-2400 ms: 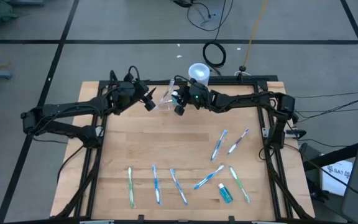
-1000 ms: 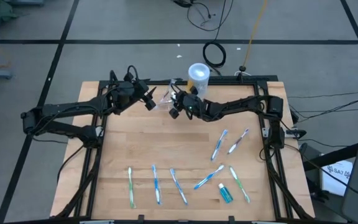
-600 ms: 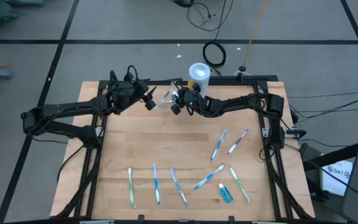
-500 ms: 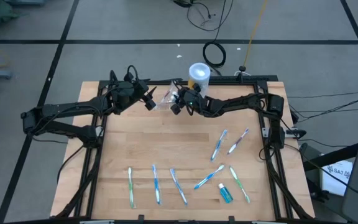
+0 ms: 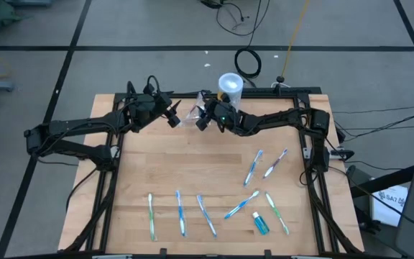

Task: Pick & Place toothbrushing station
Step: Put the blue toothbrush into the right section of the transparent organizer

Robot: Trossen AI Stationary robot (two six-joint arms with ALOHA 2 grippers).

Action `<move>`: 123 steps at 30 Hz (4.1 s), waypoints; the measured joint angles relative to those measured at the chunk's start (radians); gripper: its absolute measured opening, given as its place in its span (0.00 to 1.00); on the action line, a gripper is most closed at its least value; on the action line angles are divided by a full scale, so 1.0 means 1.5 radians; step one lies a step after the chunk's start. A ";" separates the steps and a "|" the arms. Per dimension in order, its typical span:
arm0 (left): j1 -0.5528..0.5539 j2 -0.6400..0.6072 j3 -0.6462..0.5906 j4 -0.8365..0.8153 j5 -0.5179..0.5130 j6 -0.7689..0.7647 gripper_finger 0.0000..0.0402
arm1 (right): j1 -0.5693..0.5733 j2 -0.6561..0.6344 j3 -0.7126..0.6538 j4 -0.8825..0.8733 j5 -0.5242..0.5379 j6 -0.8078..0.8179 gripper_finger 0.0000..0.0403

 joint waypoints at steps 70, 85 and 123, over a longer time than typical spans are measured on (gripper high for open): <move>0.000 0.000 -0.001 0.268 0.070 0.096 0.53 | 0.212 -0.235 -0.287 -0.671 -0.095 0.735 0.40; 0.000 0.000 -0.001 0.213 0.070 0.063 0.53 | 0.154 -0.232 -0.289 -0.540 -0.114 0.542 0.03; -0.109 0.000 -0.001 0.006 0.068 -0.061 0.53 | 0.000 -0.165 -0.281 0.568 -0.201 -0.082 0.02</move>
